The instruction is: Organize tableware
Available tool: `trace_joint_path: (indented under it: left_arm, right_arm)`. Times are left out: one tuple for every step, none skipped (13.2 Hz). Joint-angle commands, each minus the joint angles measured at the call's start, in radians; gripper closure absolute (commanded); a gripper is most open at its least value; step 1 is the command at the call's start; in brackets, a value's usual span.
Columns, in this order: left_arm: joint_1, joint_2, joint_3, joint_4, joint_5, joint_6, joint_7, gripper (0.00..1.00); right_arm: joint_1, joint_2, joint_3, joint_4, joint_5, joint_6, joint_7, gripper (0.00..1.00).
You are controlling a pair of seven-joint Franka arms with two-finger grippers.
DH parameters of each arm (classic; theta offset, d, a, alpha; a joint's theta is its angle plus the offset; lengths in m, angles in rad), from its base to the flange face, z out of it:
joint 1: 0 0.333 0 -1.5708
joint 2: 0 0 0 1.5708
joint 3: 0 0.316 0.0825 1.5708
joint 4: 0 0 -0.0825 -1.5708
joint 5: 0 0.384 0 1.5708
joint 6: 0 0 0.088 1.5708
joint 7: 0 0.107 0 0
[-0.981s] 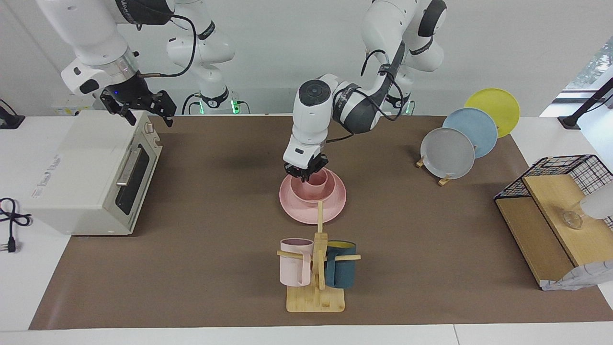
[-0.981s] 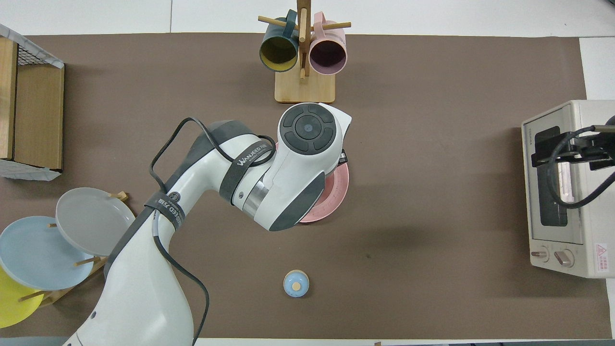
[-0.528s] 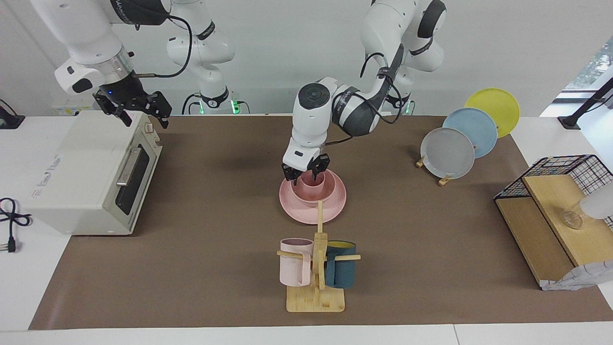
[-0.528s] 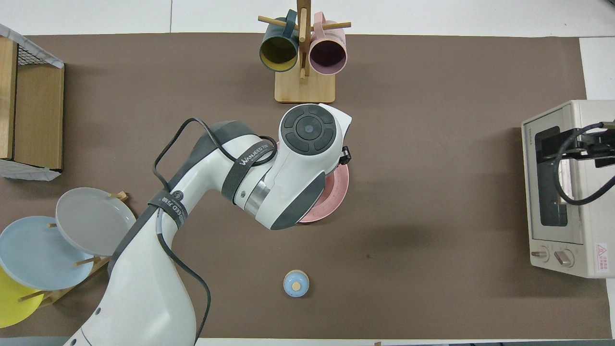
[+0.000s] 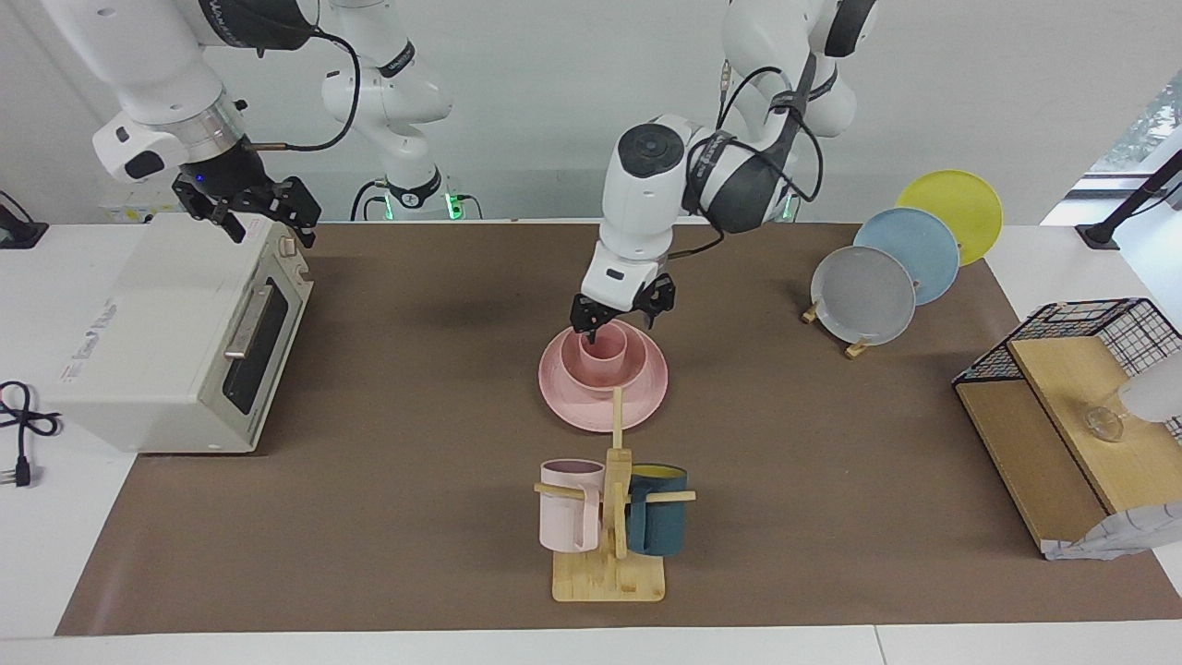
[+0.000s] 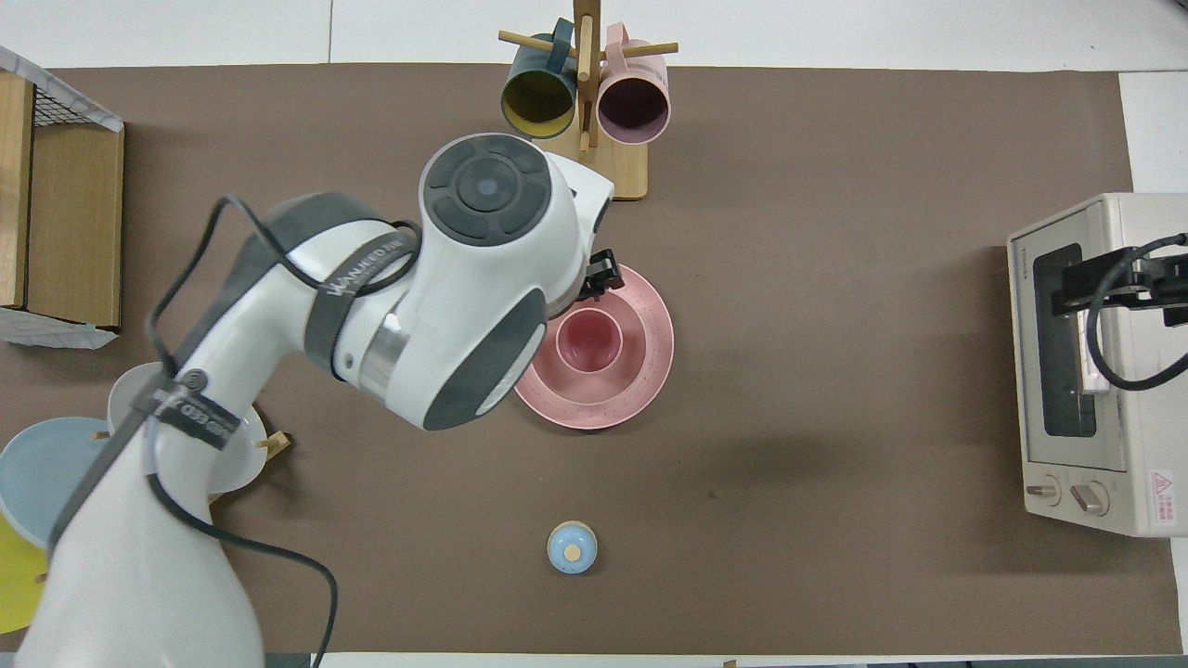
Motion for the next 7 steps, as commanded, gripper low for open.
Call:
trace_joint_path:
  left_arm:
    - [0.084, -0.084, 0.0, -0.016, -0.01, -0.083, 0.136, 0.0]
    - [0.121, -0.105, 0.002, -0.019, -0.008, -0.112, 0.192, 0.0]
    - [0.18, -0.124, 0.002, -0.019, -0.008, -0.142, 0.26, 0.0]
    - [0.233, -0.151, 0.002, -0.021, -0.008, -0.165, 0.33, 0.0]
    - [0.277, -0.17, 0.002, -0.022, -0.007, -0.189, 0.395, 0.0]
    - [0.319, -0.188, 0.002, -0.025, -0.005, -0.209, 0.467, 0.0]
    - [0.352, -0.203, 0.002, -0.029, -0.005, -0.221, 0.53, 0.0]
  right_arm:
    - [-0.009, -0.014, 0.005, -0.016, 0.022, -0.002, -0.016, 0.0]
    - [-0.004, -0.014, 0.0, -0.019, 0.019, -0.002, -0.016, 0.0]
    - [-0.004, -0.013, -0.017, -0.012, 0.019, -0.008, -0.016, 0.0]
    - [-0.004, -0.01, -0.021, -0.004, 0.02, -0.023, -0.014, 0.0]
    - [-0.004, -0.007, -0.024, -0.002, 0.024, -0.023, -0.014, 0.0]
    - [-0.003, -0.005, -0.024, -0.001, 0.017, -0.011, -0.014, 0.0]
    - [-0.003, -0.004, -0.024, 0.002, 0.016, 0.006, -0.014, 0.0]
